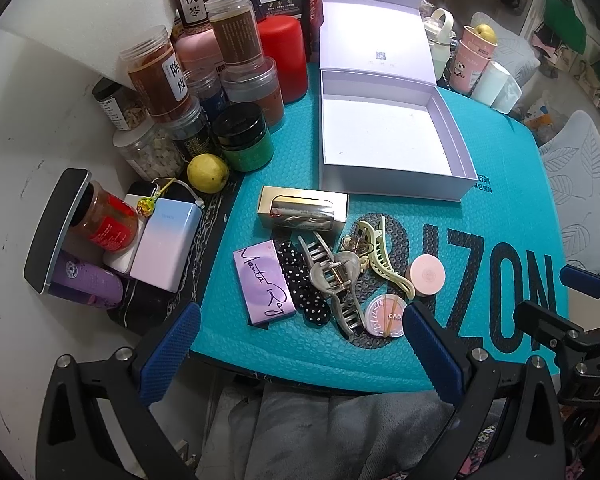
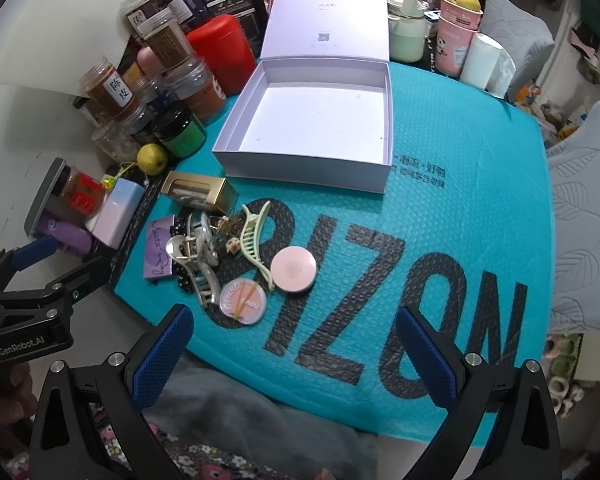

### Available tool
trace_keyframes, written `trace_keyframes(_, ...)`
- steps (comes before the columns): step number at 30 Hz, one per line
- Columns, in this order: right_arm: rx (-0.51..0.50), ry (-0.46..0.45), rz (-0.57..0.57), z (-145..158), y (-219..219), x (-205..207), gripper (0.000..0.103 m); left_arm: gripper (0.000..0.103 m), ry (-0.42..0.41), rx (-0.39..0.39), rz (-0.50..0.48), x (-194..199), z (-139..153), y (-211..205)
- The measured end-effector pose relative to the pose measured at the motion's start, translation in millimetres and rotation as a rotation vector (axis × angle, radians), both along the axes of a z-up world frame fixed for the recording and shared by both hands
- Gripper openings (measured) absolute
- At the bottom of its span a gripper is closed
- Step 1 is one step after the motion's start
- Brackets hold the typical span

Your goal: Organize rigid objects

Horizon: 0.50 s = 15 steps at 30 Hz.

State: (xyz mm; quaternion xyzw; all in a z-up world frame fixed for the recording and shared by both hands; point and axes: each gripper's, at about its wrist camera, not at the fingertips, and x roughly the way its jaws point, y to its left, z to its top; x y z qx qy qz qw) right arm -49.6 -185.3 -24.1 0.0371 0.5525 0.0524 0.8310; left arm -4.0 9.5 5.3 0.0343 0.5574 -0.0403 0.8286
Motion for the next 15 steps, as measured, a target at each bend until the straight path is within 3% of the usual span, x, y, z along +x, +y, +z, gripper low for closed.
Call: trace_keyframes(15,0.012,0.011,0.006,-2.2,-2.1,-1.9,0.103,0.103,0.002,0.004,0.006,-1.4,-0.4,-0.9)
